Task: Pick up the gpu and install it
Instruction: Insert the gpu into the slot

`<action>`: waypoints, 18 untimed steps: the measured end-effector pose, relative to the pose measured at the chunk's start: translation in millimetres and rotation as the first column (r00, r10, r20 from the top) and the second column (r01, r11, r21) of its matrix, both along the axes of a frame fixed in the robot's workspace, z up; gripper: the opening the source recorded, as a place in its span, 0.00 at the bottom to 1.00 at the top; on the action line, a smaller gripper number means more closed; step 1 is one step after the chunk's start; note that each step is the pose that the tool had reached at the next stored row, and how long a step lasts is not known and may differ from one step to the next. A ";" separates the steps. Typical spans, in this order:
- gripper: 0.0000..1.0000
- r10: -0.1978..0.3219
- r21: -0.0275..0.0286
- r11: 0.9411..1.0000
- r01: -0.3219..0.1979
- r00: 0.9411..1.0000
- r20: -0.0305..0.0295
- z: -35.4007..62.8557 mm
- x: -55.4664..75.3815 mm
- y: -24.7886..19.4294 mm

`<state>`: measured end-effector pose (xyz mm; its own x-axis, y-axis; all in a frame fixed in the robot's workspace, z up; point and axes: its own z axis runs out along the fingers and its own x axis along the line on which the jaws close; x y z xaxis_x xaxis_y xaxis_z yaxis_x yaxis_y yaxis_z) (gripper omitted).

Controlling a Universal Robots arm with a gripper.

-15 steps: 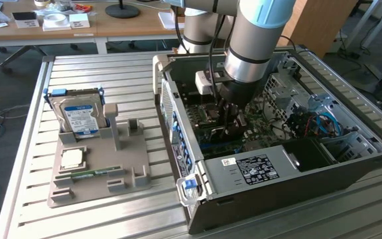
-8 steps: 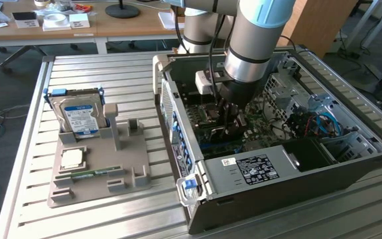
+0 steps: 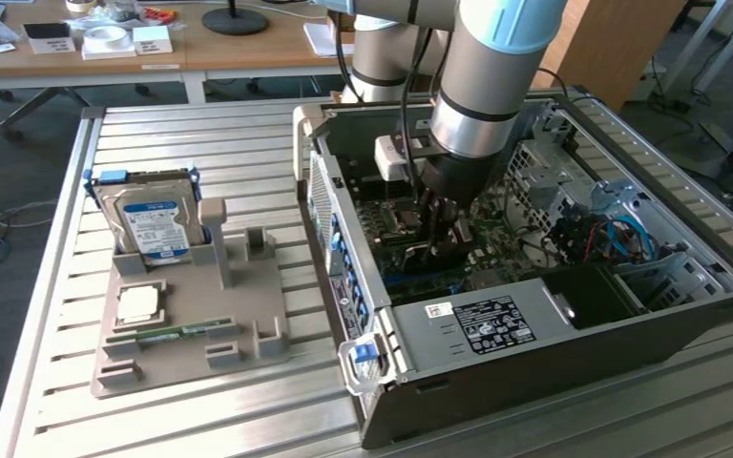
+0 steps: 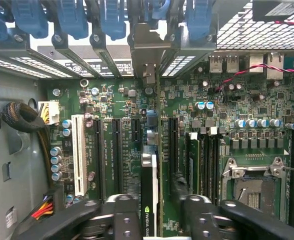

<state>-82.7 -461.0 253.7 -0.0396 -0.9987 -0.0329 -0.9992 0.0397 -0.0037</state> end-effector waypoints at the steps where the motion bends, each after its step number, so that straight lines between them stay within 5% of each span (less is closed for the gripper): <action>1: 0.38 0.000 0.000 1.000 0.000 1.000 0.000 0.0 0.0 0.0; 3: 0.32 0.000 0.000 1.000 0.000 1.000 0.000 0.0 0.0 0.0; 18: 0.27 0.000 0.000 1.000 0.000 1.000 0.000 -0.1 -0.1 0.0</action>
